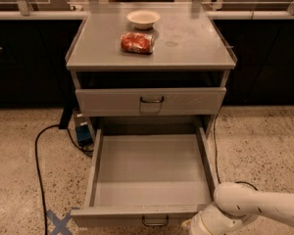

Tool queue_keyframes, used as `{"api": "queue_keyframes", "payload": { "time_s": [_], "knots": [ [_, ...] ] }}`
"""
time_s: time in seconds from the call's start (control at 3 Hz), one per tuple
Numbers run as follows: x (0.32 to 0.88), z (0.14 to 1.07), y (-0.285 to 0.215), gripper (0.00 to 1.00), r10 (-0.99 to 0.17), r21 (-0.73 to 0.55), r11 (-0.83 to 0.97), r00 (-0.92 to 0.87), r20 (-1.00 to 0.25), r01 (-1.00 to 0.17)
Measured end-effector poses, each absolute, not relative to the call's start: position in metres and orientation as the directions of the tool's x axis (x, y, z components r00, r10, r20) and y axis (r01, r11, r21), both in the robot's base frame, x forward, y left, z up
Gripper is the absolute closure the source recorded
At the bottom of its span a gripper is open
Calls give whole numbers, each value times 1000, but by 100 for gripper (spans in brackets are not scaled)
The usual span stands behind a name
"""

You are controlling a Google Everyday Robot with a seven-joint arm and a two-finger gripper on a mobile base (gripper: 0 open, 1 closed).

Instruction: Close middle drawer

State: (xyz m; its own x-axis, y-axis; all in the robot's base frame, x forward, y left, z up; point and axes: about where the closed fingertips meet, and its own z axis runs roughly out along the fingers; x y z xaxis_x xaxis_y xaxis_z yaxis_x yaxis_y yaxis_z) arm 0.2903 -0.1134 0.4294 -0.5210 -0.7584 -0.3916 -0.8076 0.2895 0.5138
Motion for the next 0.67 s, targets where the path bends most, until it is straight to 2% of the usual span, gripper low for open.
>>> {"api": "queue_keyframes", "payload": {
  "time_s": [0.33, 0.67],
  "knots": [
    [336, 395, -97, 0, -784, 473, 287, -488, -385, -833],
    [336, 395, -97, 0, -784, 473, 287, -488, -385, -833]
  ]
}}
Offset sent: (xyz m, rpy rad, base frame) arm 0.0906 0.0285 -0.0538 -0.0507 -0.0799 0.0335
